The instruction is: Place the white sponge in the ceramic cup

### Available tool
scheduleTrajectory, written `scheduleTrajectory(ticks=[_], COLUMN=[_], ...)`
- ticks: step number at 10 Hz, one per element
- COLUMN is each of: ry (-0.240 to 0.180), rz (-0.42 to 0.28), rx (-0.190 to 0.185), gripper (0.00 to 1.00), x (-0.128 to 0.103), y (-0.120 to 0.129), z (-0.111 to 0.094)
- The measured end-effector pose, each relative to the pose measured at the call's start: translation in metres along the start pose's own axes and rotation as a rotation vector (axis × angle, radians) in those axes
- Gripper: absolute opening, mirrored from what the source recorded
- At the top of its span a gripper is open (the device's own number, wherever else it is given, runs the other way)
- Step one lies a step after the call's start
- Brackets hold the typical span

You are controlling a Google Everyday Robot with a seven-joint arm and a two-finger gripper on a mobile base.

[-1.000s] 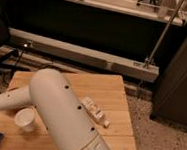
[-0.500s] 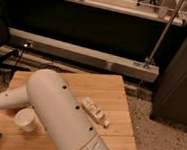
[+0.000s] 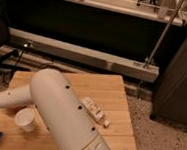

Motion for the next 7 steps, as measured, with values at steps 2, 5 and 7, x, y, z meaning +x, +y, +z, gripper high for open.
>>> scheduleTrajectory(ticks=[2,5,7], ry=[-0.025,-0.044,-0.081], rz=[0.022,0.006,-0.019], rx=[0.095,0.339,0.49], gripper=[0.0,0.0,0.0], x=[0.0,-0.002,-0.014], y=[-0.012,-0.019,-0.009], z=[-0.032,-0.13,-0.189])
